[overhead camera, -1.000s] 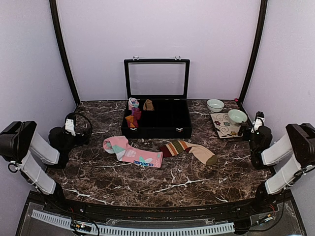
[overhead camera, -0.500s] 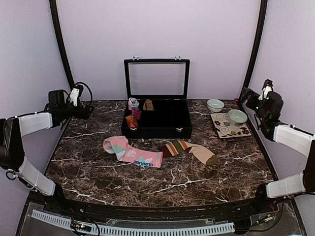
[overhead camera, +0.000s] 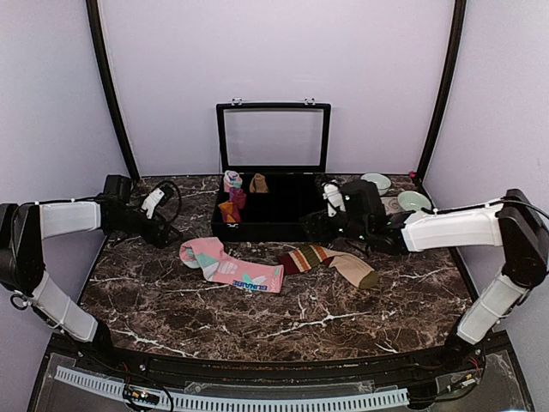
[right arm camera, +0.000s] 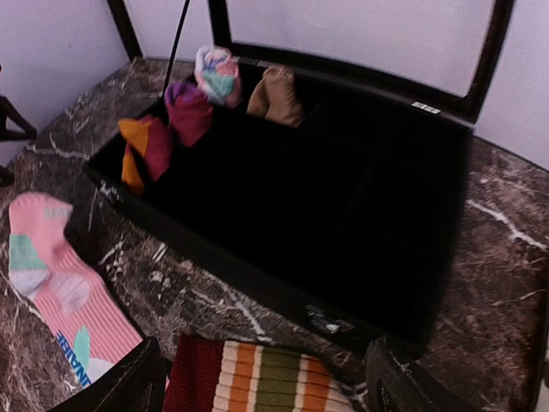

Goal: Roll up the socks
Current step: Flatten out the sock at the center of the board.

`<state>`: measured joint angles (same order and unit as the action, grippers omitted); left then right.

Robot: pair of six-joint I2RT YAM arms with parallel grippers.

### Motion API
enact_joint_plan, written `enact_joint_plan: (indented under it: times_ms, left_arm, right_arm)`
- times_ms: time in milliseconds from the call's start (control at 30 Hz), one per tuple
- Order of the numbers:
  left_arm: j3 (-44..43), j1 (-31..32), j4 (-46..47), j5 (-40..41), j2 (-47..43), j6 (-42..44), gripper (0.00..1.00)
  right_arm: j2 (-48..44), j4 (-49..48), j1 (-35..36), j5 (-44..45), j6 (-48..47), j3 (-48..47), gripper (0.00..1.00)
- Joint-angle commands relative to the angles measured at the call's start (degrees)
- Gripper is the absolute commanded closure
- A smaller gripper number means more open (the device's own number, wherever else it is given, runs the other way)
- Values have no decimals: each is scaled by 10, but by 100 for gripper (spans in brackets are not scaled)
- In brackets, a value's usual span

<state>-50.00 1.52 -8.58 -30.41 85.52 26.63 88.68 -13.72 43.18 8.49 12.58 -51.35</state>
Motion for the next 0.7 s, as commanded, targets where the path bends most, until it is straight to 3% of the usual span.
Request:
enact_joint_plan:
  times_ms: [0, 233, 500, 667]
  left_arm:
    - [50, 31, -16, 11, -32, 89, 1]
    - [56, 42, -26, 25, -23, 120, 2]
    - [74, 48, 10, 22, -21, 132, 4]
    - [78, 58, 23, 30, -15, 141, 5]
  right_arm:
    - [102, 44, 55, 27, -8, -73, 22]
    - [204, 70, 118, 18, -4, -169, 30]
    - [241, 64, 153, 1, 14, -172, 50]
    - [250, 54, 163, -5, 40, -151, 55]
